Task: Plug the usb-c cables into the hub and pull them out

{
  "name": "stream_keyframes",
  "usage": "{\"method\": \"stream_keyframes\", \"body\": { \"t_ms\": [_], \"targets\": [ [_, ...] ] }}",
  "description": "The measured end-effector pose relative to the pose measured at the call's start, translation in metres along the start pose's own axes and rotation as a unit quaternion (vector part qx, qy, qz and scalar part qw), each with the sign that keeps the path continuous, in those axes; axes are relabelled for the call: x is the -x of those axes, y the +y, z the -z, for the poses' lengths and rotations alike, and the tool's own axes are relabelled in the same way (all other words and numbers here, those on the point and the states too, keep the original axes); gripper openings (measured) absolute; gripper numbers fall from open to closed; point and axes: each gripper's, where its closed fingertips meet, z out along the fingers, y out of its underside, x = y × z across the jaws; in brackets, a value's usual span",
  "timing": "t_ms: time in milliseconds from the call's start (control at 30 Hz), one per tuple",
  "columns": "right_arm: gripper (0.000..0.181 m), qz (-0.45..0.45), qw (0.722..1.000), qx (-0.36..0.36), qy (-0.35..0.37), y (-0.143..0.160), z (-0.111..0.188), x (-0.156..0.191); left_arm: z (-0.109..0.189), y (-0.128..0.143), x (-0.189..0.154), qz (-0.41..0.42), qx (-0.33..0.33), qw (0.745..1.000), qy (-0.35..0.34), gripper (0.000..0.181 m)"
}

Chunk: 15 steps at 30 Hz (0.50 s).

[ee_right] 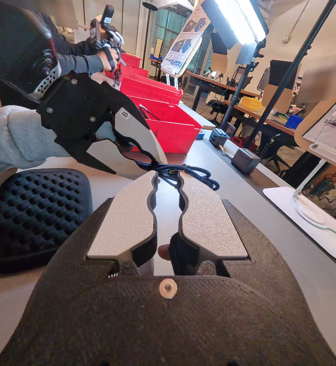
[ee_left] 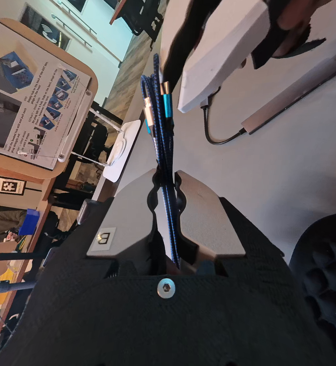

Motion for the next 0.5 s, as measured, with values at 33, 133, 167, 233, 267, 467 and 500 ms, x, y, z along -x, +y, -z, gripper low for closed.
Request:
{"method": "stream_keyframes", "body": {
  "t_ms": [33,133,167,233,267,467,500],
  "targets": [
    [0.018,-0.003,1.0,0.002,-0.004,0.001,0.0,0.0,0.0,0.0,-0.001,0.001,-0.002,1.0,0.003,0.014],
    [0.017,-0.01,1.0,0.015,-0.019,0.004,-0.001,0.002,0.001,0.002,-0.003,-0.017,0.0,1.0,0.009,0.014],
    [0.015,-0.015,0.999,0.021,-0.024,0.006,-0.002,0.002,0.001,0.003,-0.004,-0.03,0.002,1.0,0.008,0.014],
    [0.011,-0.02,0.999,0.028,-0.033,0.007,-0.003,0.003,0.001,0.004,-0.005,-0.038,0.009,0.999,0.013,0.014],
    [0.011,-0.017,0.999,0.033,-0.037,0.008,-0.003,0.004,0.001,0.005,-0.006,-0.045,0.015,0.999,0.014,0.014],
    [0.014,-0.028,0.995,0.07,-0.059,0.019,-0.008,0.011,-0.002,0.012,-0.007,-0.072,0.047,0.996,0.008,0.014],
    [0.014,-0.029,0.995,0.075,-0.062,0.021,-0.009,0.012,-0.003,0.011,-0.009,-0.071,0.043,0.996,0.013,0.014]
  ]
}}
